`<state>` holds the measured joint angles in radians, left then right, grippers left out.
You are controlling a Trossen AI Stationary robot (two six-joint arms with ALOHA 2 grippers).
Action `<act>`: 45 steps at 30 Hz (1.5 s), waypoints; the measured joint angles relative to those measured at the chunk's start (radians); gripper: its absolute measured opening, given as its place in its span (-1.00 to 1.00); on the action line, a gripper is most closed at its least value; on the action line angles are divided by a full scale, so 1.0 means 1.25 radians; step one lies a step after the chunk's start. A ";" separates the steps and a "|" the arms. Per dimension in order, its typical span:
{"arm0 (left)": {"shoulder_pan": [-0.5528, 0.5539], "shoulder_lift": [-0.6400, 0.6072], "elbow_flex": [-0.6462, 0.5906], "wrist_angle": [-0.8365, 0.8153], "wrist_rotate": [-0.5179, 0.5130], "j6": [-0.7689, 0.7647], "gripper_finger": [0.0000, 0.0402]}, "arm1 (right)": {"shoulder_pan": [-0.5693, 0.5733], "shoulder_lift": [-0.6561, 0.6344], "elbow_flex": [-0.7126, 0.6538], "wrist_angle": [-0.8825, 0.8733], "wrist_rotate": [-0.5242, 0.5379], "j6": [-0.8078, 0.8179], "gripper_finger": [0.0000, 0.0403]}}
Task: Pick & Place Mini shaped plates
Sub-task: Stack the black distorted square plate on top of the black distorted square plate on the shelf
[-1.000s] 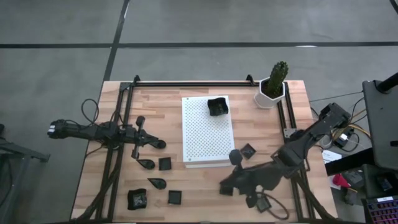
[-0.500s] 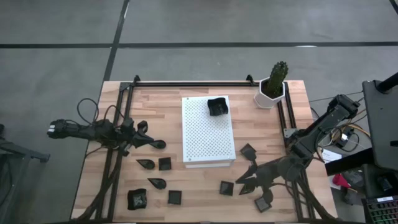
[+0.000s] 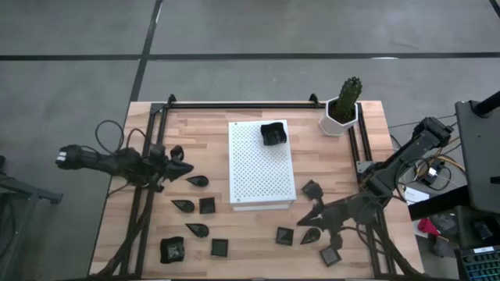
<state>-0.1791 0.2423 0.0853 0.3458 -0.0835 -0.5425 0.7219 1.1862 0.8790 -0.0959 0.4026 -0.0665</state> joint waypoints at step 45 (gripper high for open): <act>-0.528 0.796 0.488 -0.794 0.204 -0.484 -0.46 | -0.005 -0.068 -0.066 0.019 0.043 -0.001 -0.96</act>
<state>-0.8392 1.2379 0.6949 -0.6463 0.1710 -1.1469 0.7151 1.1007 0.7971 -0.0715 0.4564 -0.0683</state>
